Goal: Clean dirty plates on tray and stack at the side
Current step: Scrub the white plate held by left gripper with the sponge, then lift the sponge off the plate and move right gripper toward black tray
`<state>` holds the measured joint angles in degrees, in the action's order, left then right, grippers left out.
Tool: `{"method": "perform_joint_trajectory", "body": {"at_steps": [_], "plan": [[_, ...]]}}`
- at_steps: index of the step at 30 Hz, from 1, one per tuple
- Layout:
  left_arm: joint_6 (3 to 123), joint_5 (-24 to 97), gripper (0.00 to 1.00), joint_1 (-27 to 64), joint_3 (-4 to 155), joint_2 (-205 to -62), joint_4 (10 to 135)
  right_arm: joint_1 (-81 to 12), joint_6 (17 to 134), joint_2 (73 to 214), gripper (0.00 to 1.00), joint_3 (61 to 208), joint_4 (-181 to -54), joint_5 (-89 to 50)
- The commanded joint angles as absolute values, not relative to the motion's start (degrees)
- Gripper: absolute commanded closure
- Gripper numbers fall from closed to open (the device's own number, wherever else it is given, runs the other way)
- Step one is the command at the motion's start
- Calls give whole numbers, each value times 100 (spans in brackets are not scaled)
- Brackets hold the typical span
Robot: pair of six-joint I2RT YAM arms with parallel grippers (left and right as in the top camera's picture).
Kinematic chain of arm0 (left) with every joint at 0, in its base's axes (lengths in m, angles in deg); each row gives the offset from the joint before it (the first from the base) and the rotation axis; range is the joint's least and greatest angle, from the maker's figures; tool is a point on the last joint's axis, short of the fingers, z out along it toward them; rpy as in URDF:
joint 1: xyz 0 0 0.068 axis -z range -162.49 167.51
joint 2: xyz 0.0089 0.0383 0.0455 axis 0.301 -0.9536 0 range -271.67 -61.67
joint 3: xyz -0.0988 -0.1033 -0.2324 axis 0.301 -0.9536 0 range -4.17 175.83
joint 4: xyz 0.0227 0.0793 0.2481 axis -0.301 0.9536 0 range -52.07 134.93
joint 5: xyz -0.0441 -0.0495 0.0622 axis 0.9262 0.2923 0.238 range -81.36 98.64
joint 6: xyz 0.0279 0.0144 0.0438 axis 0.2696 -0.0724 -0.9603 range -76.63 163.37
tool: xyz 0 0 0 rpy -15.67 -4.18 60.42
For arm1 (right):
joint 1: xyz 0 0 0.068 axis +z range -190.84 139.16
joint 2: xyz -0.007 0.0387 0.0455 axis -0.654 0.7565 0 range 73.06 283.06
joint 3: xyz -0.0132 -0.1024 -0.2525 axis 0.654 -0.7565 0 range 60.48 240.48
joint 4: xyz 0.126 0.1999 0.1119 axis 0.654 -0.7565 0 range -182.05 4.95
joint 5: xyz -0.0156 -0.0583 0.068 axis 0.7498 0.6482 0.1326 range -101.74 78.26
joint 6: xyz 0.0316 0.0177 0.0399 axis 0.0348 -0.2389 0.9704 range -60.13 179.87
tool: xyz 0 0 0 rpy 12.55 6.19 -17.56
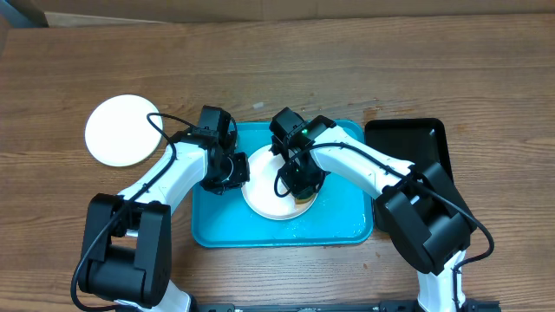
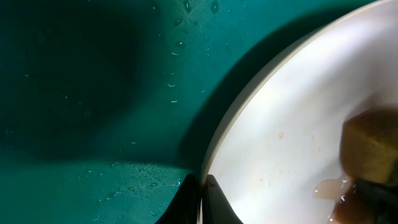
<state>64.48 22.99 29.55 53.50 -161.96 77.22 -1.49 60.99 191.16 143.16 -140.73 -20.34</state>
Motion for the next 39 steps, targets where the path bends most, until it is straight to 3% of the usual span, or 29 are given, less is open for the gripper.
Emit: {"method": "perform_joint_trajectory", "body": {"at_steps": [1,8,20,35,39], "plan": [[6526,2307,96,2992,5320,-16168,7661,-73,5496,19114,96,14174,-14001,-3221],[6526,2309,96,2992,5320,-16168,7669,-90,5378,19114,96,14322,-13927,-3287],[6526,2312,95,2992,5320,-16168,7731,-656,5560,19112,96,16060,-14064,-3217],[6528,2309,91,2992,5320,-16168,7639,-3093,5557,19072,96,16270,-16639,-2397],[6528,2312,91,2992,5320,-16168,7643,-3629,5846,19072,96,16010,-16613,-1803]]}}
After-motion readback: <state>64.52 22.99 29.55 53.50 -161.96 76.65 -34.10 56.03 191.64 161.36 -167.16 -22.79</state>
